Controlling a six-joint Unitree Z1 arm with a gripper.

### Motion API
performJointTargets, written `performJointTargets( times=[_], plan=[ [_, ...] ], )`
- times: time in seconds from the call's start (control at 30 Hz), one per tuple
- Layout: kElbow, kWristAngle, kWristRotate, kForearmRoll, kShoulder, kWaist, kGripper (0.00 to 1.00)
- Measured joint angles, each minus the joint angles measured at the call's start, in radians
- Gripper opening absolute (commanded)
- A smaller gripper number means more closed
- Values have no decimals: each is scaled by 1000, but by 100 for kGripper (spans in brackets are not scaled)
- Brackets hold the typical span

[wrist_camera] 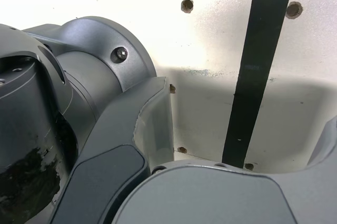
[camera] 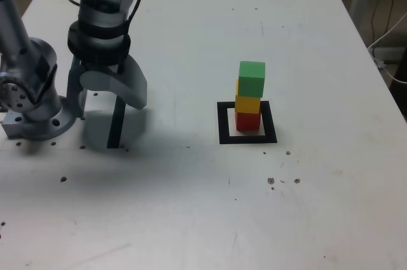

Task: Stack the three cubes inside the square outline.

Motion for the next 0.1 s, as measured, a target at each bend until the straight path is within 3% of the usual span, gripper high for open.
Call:
performJointTargets(
  times=[0.1],
  plan=[
    [0,-1,0,-3,3,0,100]
  ],
)
